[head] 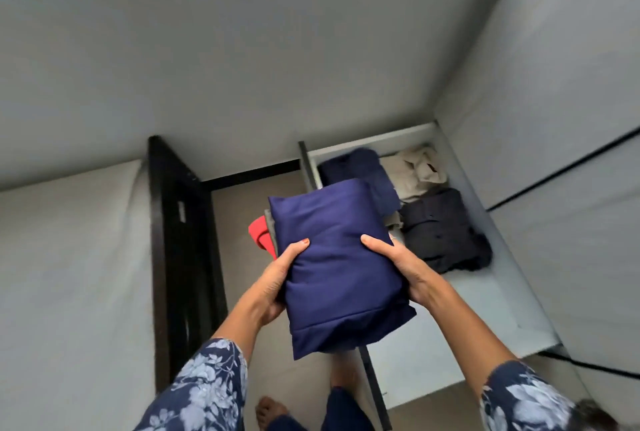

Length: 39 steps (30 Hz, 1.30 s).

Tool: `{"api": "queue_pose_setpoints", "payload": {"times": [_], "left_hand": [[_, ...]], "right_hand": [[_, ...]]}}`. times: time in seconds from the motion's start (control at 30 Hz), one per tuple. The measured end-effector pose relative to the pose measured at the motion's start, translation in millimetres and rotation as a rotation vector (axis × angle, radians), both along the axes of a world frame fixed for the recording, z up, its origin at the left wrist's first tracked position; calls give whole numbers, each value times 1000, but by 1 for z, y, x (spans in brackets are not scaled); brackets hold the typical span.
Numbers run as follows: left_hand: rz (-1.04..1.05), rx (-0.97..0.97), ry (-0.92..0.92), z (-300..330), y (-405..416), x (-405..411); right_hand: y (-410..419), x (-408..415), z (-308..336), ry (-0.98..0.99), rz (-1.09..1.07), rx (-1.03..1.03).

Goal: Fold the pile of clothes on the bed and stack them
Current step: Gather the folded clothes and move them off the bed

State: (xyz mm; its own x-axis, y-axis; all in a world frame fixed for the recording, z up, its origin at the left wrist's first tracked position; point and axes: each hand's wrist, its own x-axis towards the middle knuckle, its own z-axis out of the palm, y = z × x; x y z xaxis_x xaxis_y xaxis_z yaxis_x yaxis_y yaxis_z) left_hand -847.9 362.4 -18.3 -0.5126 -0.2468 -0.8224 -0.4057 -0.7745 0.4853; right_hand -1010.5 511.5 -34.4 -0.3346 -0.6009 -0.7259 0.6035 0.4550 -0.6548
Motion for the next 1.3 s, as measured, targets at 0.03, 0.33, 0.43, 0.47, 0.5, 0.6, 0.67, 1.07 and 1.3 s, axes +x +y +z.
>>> {"api": "queue_pose_setpoints", "payload": {"times": [0.03, 0.33, 0.43, 0.47, 0.5, 0.6, 0.67, 1.07, 1.3], "left_hand": [[-30, 10, -10, -3, 9, -11], [-214, 96, -140, -52, 88, -103], [-241, 96, -172, -81, 104, -116], [-245, 90, -187, -90, 109, -118], [-240, 94, -206, -100, 113, -122], [-237, 106, -227, -136, 123, -126], [-302, 79, -240, -168, 124, -130], [-218, -110, -494, -331, 122, -157], [-96, -177, -525, -347, 115, -170]], "right_hand": [[14, -7, -5, -14, -27, 11], [122, -66, -56, -116, -228, 94], [140, -77, -79, -133, -231, 116], [143, -79, -86, -134, -237, 122], [147, -81, -97, -136, -250, 132], [153, -87, -129, -120, -269, 168], [157, -91, -158, -102, -276, 200], [126, -108, -317, 0, -218, 195], [103, -109, -367, 349, -115, 468]]}}
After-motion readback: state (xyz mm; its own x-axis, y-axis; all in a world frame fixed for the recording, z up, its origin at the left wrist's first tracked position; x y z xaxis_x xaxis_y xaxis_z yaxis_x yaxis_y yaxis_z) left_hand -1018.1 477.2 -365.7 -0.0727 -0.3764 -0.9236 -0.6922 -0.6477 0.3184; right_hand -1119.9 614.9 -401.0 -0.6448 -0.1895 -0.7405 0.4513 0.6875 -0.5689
